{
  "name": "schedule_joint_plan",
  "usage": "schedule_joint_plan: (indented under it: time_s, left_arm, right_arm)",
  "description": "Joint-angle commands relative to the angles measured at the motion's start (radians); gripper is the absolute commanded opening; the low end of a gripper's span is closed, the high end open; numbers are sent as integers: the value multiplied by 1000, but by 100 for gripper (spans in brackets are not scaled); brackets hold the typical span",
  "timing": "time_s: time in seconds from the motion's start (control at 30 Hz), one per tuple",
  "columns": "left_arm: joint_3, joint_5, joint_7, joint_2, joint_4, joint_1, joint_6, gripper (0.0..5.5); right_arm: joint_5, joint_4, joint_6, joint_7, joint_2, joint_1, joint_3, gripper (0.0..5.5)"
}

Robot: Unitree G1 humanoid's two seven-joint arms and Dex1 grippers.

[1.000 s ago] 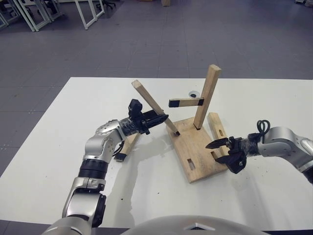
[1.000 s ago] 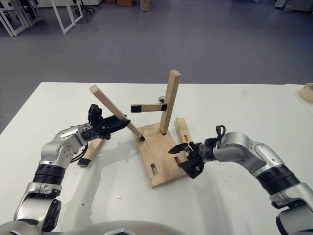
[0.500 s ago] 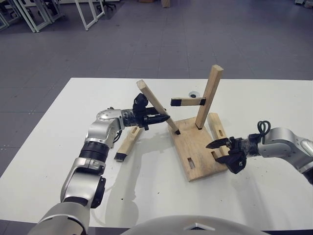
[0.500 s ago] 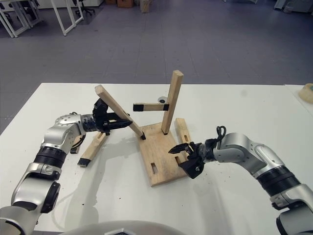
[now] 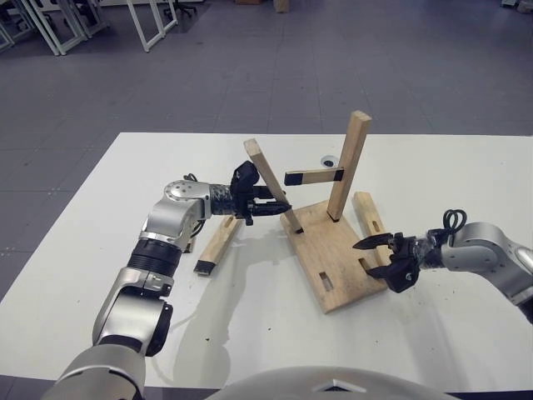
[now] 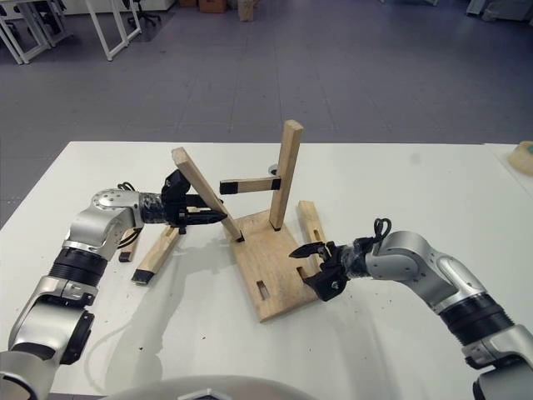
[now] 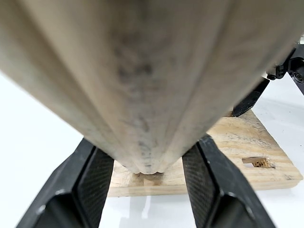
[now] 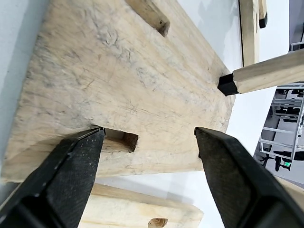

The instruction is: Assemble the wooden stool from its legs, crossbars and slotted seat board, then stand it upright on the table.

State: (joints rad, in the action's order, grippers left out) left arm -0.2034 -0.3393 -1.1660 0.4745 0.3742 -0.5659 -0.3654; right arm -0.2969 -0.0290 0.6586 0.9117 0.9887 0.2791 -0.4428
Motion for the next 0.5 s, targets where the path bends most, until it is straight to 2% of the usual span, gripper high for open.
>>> schedule_joint_plan:
  time_s: [0.03, 0.23, 0.33, 0.47, 0.5]
  left_arm:
    - [-53, 61, 3, 10, 28, 58, -52, 204]
    - [-68, 85, 15, 15, 51, 29, -56, 204]
    - [-72, 87, 28, 8, 49, 17, -61, 204]
    - [-74, 86, 39, -3, 64, 8, -65, 204]
    - [-71, 83, 41, -6, 76, 4, -67, 204]
  right_arm:
    - [26, 57, -54, 46, 31, -14, 43, 348]
    - [121, 122, -152, 88, 14, 78, 141, 348]
    - [199, 155, -361, 3, -122, 136, 198, 348]
    - [224, 150, -611, -144, -343, 260, 215, 267]
    - [207, 124, -637, -169, -383, 300, 204, 265]
